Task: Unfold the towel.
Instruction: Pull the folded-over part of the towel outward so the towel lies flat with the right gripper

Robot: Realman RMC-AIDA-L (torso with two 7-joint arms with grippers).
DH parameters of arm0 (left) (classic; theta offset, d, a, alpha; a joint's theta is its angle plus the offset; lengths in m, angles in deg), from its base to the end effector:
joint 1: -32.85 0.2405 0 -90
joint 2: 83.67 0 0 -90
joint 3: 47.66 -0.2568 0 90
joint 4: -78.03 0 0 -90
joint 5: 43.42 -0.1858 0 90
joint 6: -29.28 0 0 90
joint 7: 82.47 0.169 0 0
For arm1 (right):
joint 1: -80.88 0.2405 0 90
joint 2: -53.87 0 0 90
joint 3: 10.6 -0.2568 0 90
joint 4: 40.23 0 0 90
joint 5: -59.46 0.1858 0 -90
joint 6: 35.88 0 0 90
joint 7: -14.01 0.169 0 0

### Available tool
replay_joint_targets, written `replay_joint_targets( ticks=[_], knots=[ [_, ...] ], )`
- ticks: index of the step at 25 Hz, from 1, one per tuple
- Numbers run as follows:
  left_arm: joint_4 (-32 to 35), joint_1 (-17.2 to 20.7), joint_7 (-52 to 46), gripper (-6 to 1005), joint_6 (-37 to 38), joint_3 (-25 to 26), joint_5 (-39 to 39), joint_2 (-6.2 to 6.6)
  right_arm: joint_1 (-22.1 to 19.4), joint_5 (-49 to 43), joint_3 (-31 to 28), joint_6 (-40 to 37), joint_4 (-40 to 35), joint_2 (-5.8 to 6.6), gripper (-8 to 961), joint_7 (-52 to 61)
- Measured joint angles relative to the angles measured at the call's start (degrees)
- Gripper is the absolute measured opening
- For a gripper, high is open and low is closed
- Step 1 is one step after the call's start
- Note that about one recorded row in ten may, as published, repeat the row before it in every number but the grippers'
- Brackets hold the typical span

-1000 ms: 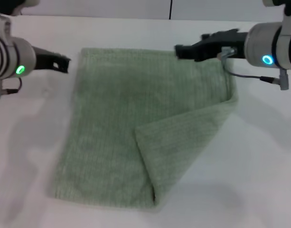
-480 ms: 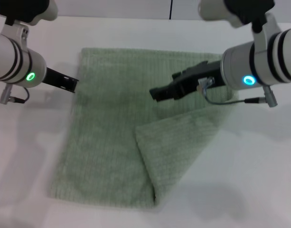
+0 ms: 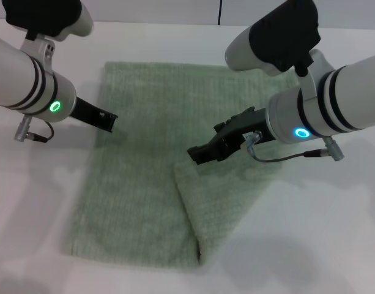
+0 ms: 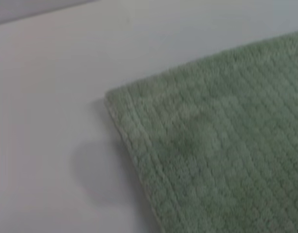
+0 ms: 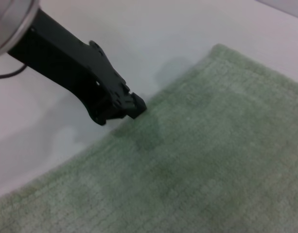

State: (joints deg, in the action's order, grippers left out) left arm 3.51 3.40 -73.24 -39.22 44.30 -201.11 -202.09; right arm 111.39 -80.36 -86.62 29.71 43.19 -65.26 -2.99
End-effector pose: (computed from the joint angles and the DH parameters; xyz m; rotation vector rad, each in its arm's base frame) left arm -0.2335 0.3637 -0.0264 -2.1558 -1.1491 0.3280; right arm 0.1321 0.3209 -0.0905 -2.6445 0.8117 -0.1285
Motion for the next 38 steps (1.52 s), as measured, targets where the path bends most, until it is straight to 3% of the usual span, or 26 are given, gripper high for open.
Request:
replay_joint_targets(
  ticks=[27, 38],
  knots=[
    [2.40, -0.61, 0.83, -2, 0.45, -1.41, 1.35, -0.02, 6.16, 0.44, 9.27, -8.19, -10.45, -0.22, 740, 0.04],
    [2.38, -0.61, 0.81, -2, 0.32, -1.55, 1.33, -0.06, 6.70, 0.55, 9.91, -9.20, -11.83, -0.23, 731, 0.22]
  ],
)
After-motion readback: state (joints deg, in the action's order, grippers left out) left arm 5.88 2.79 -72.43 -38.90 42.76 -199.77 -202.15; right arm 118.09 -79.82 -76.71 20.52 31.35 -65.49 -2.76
